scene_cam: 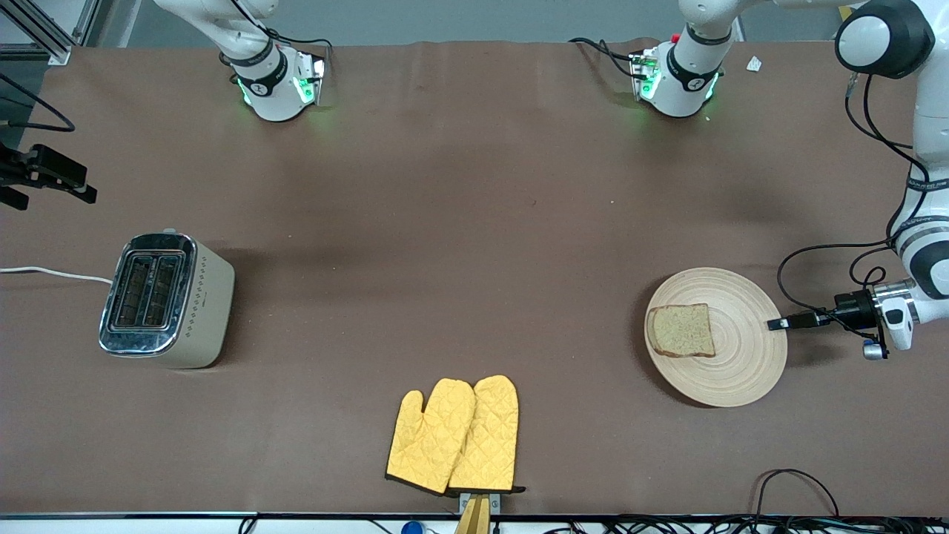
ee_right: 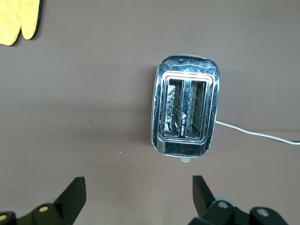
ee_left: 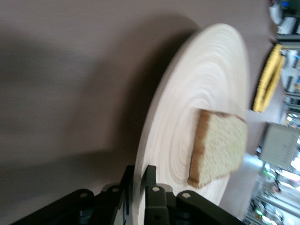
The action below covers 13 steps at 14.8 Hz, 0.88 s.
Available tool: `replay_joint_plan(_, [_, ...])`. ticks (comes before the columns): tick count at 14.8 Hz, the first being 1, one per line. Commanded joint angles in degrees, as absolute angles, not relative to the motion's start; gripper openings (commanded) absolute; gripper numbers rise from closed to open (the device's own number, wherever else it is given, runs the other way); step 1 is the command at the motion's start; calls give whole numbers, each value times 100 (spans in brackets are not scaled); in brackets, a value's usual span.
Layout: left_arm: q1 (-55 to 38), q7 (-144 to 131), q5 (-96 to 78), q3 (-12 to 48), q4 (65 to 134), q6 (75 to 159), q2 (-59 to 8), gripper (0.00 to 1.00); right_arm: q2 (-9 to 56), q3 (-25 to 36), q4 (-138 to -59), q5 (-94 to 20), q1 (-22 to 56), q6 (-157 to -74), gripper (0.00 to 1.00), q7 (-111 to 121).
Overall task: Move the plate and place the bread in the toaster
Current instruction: 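Push the wooden plate with the left gripper toward the table middle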
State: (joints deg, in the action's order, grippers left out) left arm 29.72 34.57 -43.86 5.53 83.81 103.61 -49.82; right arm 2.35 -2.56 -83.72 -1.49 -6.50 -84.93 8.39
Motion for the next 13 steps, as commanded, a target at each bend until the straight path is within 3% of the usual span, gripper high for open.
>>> replay_joint_plan(1, [2971, 3419, -4403, 781, 8123, 10048, -5001, 3, 114, -264, -8508, -237, -677, -8534, 100, 782])
replay_joint_plan(3, [2918, 3410, -4412, 1027, 7998, 9678, -5019, 3, 114, -264, -8517, -237, -668, -8517, 100, 782])
replay_joint_plan(8, [2778, 3209, -4421, 1994, 7963, 9720, -5010, 1, 114, -264, -8508, -237, -668, -8560, 100, 791])
replay_joint_plan(13, [2076, 2786, -4825, 2610, 8129, 10677, -4931, 0, 105, -237, -8648, -237, -712, -8473, 100, 809])
